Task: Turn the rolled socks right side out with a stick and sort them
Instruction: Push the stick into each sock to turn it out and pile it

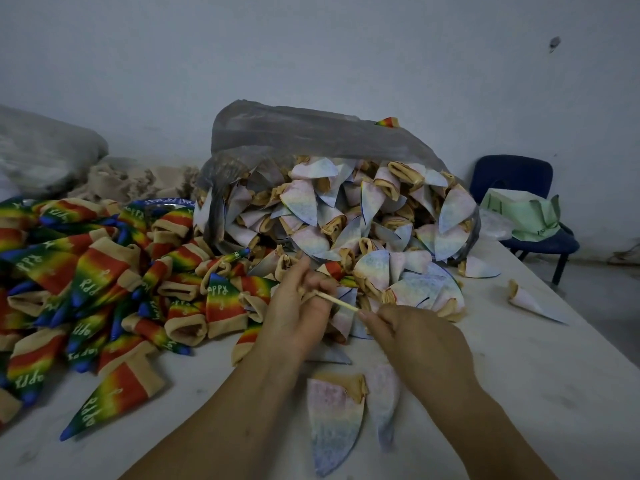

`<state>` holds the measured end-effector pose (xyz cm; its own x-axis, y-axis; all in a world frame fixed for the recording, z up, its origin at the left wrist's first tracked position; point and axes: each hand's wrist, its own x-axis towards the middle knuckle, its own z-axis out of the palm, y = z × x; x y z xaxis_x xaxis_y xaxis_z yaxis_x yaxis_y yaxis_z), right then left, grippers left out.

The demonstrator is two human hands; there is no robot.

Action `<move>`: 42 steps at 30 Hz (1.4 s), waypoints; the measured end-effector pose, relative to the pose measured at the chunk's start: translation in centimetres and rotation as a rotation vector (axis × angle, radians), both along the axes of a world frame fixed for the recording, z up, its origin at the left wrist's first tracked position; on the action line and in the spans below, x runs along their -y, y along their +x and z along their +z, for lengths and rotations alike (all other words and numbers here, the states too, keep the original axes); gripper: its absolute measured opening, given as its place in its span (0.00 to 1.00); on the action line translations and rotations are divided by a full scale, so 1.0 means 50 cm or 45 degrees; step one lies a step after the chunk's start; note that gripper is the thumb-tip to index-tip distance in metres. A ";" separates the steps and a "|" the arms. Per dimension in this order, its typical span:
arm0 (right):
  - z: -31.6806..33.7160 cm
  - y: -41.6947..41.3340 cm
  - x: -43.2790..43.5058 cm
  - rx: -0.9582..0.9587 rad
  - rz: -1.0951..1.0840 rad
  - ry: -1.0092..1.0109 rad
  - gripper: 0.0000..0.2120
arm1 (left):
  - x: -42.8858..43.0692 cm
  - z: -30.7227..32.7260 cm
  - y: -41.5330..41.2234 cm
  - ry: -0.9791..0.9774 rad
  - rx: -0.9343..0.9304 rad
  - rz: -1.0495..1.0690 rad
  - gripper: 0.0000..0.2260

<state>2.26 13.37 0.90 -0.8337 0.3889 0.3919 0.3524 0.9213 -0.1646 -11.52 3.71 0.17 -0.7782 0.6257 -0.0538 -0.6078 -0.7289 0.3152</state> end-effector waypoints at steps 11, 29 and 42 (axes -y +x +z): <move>-0.013 -0.008 -0.006 -0.120 0.093 -0.181 0.23 | 0.006 -0.007 0.002 -0.247 -0.267 0.006 0.18; -0.015 -0.015 0.040 -0.252 0.223 -0.654 0.27 | -0.002 0.020 0.029 -0.804 -0.468 0.418 0.23; -0.009 -0.013 -0.028 -0.282 0.216 -0.577 0.30 | 0.004 0.002 0.029 -0.788 -0.484 0.352 0.20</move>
